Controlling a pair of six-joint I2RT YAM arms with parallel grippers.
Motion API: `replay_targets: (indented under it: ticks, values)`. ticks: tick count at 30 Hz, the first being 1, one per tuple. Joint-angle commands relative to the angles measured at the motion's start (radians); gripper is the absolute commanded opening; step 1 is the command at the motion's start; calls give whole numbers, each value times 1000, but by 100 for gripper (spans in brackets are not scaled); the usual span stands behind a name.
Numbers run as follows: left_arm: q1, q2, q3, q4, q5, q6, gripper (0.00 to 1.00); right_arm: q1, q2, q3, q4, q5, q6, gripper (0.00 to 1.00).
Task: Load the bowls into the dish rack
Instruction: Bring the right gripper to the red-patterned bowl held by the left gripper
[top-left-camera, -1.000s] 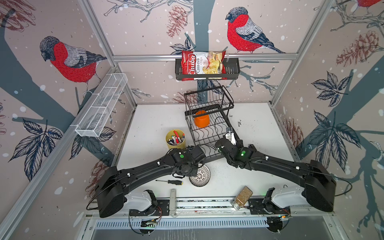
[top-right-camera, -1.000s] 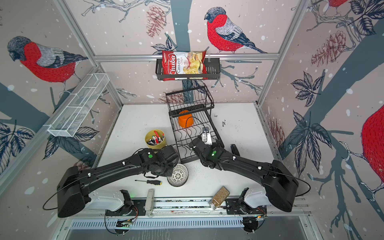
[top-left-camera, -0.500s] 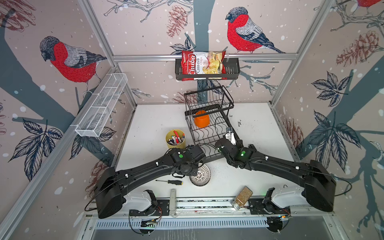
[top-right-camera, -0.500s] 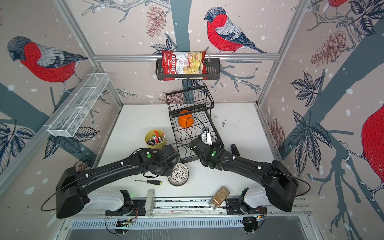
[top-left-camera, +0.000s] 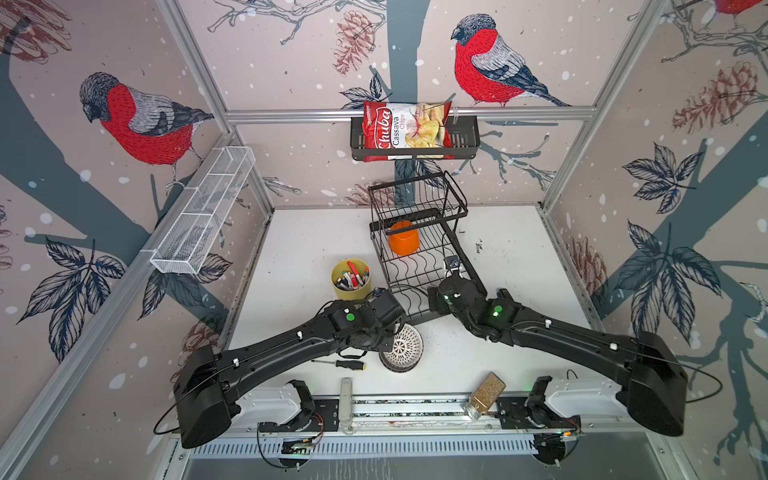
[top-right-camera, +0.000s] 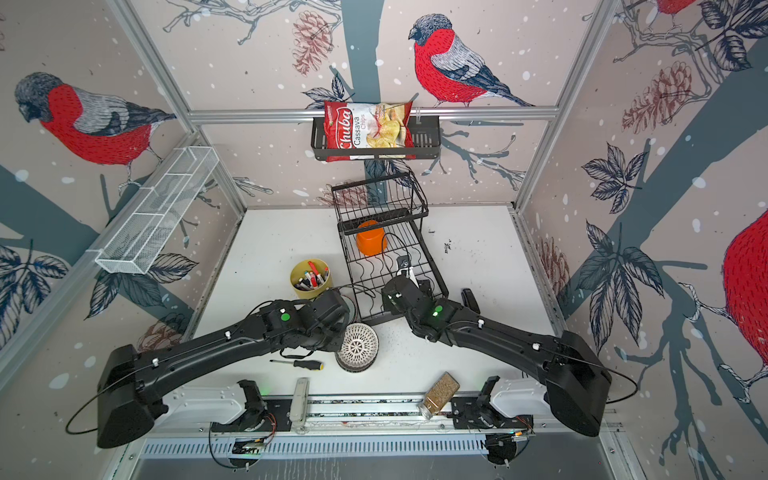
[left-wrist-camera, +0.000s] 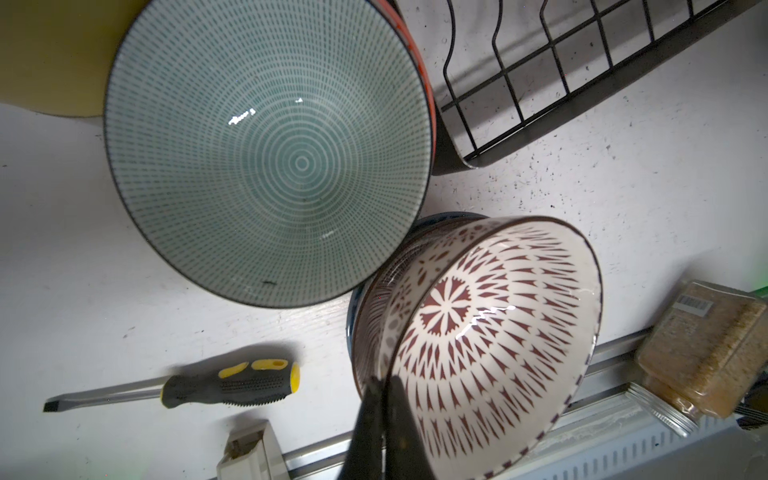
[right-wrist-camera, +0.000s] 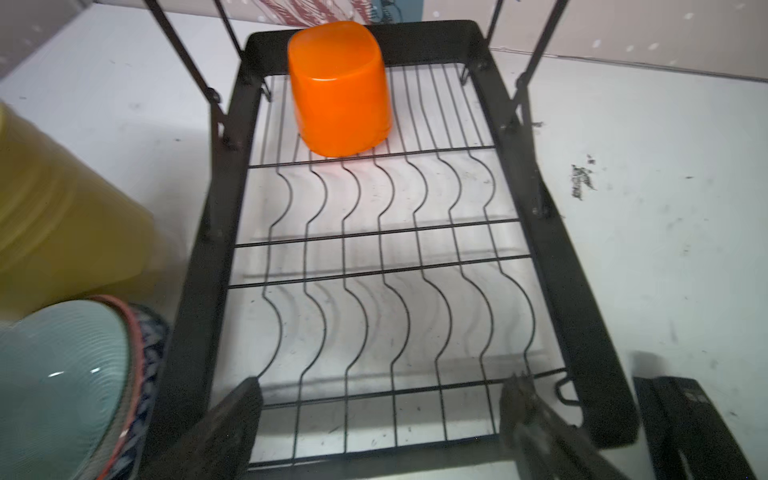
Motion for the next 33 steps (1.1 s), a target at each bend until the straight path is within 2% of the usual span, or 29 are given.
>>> replay_targets:
  ticks: [1,8,11,15,19,27,33]
  values:
    - [-1,-12,-3,50,12,14,0,1,-45,-7,26,-186,-47,87]
    - [-2,-50,-14,60,8,13,0,24,-79,-28,-13,-400,-68,83]
    - [-1,-66,-19,69,7,15,0,50,-77,-38,-23,-455,-79,82]
    - [-1,-83,-28,81,6,17,0,88,-61,-39,-44,-460,-82,79]
    - [-2,-101,-35,84,1,18,0,106,-41,-37,-59,-462,-80,66]
    - [-1,-129,-43,99,-6,20,0,119,7,-26,-41,-460,-73,57]
    - [-1,-138,-50,103,-7,17,0,126,47,-11,-22,-456,-67,43]
